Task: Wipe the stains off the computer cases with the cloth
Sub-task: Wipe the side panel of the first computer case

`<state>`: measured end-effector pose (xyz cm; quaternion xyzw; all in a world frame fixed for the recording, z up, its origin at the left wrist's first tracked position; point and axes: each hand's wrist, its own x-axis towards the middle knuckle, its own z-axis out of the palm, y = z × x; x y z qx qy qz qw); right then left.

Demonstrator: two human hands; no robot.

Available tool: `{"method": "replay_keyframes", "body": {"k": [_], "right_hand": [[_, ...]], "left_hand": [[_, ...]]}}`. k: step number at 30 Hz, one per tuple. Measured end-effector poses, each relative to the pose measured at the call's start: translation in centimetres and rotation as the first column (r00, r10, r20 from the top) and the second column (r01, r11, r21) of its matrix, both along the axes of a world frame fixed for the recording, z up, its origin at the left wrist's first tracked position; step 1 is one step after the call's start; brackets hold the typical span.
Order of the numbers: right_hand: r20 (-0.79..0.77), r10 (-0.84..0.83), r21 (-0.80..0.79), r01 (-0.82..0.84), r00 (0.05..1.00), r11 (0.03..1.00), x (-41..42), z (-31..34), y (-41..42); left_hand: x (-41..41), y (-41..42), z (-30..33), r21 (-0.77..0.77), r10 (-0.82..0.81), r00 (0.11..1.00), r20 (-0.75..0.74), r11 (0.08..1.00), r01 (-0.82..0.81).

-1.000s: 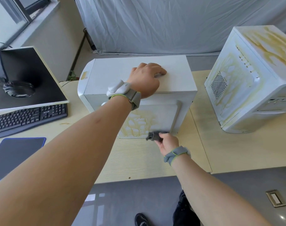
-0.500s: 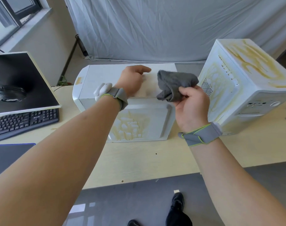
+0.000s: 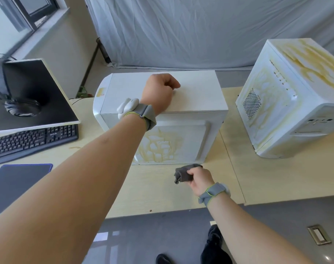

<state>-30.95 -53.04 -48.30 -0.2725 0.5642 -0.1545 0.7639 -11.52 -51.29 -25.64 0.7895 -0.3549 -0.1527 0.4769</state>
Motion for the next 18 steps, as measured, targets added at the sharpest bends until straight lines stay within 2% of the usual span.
{"method": "replay_keyframes", "body": {"k": [4, 8, 10, 14, 18], "right_hand": [[0.075, -0.16, 0.032, 0.158, 0.984, 0.987, 2.7, 0.7, -1.4], [0.123, -0.26, -0.04, 0.266, 0.958, 0.963, 4.3, 6.0, -2.4], [0.219, -0.275, -0.138, 0.309, 0.936, 0.941, 4.2, 9.6, -2.2], [0.476, -0.13, -0.41, 0.35, 0.87, 0.842, 3.2, 15.1, -1.6], [0.404, -0.024, -0.585, 0.278, 0.915, 0.762, 2.1, 14.5, -2.0]], "left_hand": [[-0.1, 0.0, 0.1, 0.058, -0.04, 0.997, 0.071, 0.998, 0.036], [-0.2, 0.1, 0.4, 0.066, -0.038, 0.996, 0.085, 0.997, 0.032], [-0.3, 0.1, 0.5, 0.05, -0.033, 0.996, 0.078, 0.998, 0.029], [-0.6, 0.2, 0.6, 0.035, -0.028, 0.997, 0.068, 0.999, 0.026], [-0.6, 0.2, 0.6, 0.03, -0.022, 0.999, 0.045, 0.999, 0.021]]}}
